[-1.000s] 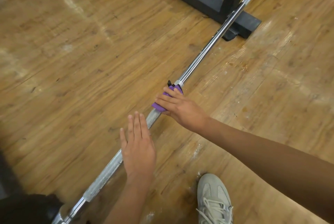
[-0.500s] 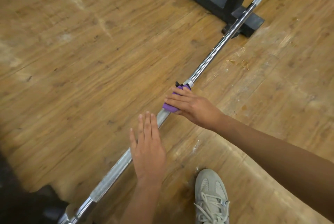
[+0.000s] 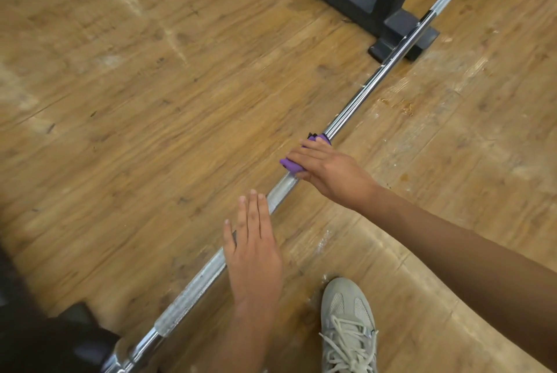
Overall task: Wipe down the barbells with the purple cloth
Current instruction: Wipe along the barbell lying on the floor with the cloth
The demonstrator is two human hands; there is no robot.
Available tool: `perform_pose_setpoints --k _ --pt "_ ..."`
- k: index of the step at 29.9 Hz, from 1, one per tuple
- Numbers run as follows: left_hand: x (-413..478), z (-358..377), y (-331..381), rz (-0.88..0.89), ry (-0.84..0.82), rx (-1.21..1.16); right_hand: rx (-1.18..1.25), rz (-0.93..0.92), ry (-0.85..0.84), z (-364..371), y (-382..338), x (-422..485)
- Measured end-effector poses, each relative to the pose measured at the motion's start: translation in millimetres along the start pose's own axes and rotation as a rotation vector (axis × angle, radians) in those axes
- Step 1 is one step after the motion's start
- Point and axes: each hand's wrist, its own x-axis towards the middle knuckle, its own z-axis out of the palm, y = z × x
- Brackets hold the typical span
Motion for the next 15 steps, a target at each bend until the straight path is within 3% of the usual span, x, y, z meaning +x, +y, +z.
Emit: perform_pose_setpoints --k 3,15 --pt "-8 2 6 -0.004 -0.003 0.002 0.015 0.08 -0.065 0 -1 -6" --pt "-13 -1 7 0.018 -0.04 -0.044 0.052 0.109 -0.16 -11 -4 -5"
